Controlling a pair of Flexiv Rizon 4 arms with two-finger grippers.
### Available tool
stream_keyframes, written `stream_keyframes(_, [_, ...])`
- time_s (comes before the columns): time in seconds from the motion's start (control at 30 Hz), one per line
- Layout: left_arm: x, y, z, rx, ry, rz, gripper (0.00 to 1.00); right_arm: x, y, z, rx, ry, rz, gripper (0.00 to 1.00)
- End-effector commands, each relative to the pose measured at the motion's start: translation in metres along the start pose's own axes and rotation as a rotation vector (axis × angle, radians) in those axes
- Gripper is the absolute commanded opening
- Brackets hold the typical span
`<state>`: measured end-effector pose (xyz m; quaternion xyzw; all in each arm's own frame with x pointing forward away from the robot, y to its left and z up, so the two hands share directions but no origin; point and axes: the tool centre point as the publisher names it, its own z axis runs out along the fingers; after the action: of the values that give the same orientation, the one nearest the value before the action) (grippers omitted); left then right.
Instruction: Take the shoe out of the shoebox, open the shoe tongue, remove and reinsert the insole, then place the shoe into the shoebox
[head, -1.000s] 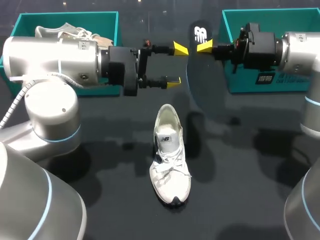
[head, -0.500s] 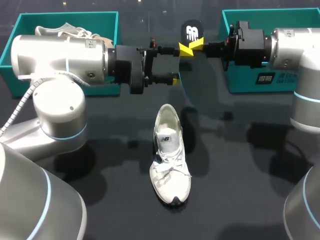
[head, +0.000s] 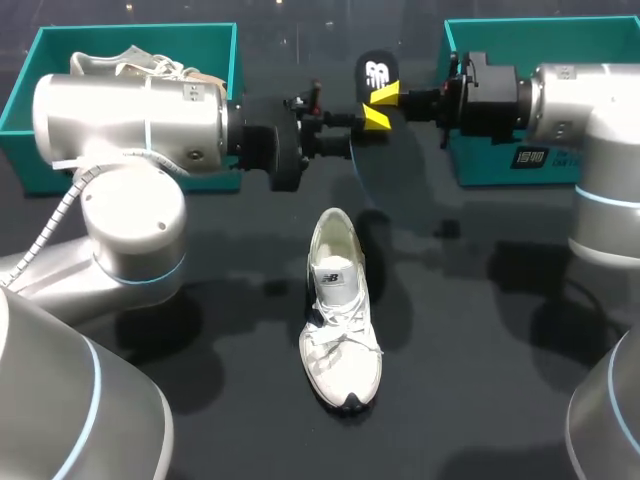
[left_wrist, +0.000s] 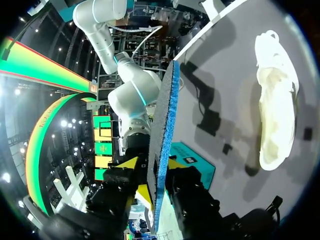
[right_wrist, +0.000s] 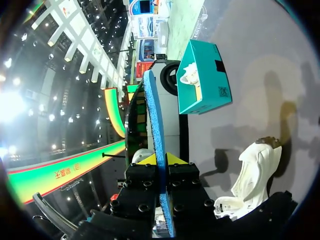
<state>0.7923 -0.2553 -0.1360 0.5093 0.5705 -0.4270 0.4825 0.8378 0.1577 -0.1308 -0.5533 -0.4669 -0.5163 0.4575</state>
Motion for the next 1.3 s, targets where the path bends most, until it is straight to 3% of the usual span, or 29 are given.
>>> stream_keyframes(0.03, [0.001,0.001,0.008,-0.006,0.006,-0.001,0.24,-0.001,-0.001,0.002,-0.001,0.001,0.007,0.0])
stream_keyframes(0.23, [0.004,0.002,0.008,-0.012,0.009,-0.005,0.22,-0.002,-0.001,0.002,0.002,0.006,0.014,0.0])
stream_keyframes(0.27, [0.004,0.003,0.008,-0.012,0.009,-0.006,0.19,-0.002,-0.001,0.002,0.002,0.007,0.015,0.0])
stream_keyframes(0.3, [0.005,0.003,0.008,-0.014,0.011,-0.006,0.01,-0.002,-0.001,0.002,0.003,0.007,0.016,0.0])
stream_keyframes(0.6, [0.006,0.003,0.009,-0.016,0.014,0.0,0.0,-0.003,-0.001,0.0,0.008,0.024,0.02,0.0])
stream_keyframes(0.63, [0.006,0.002,0.009,-0.016,0.014,0.002,0.0,-0.003,-0.002,0.0,0.008,0.027,0.021,0.17])
stream_keyframes(0.7, [0.005,0.001,0.006,-0.017,0.014,0.006,0.0,-0.003,-0.003,-0.002,0.011,0.032,0.023,0.64])
stream_keyframes(0.73, [0.005,0.001,0.004,-0.019,0.015,0.009,0.0,-0.003,-0.004,-0.004,0.011,0.034,0.023,1.0])
stream_keyframes(1.0, [0.011,-0.003,-0.022,-0.037,0.027,0.008,0.0,-0.001,-0.019,-0.024,0.024,0.068,-0.034,1.0])
stream_keyframes(1.2, [0.024,0.0,-0.037,0.168,-0.033,-0.26,0.0,-0.001,-0.024,-0.032,0.02,0.099,-0.068,1.0])
stream_keyframes(1.3, [0.029,0.0,-0.043,0.217,-0.042,-0.423,0.0,-0.001,-0.024,-0.032,0.02,0.099,-0.068,1.0])
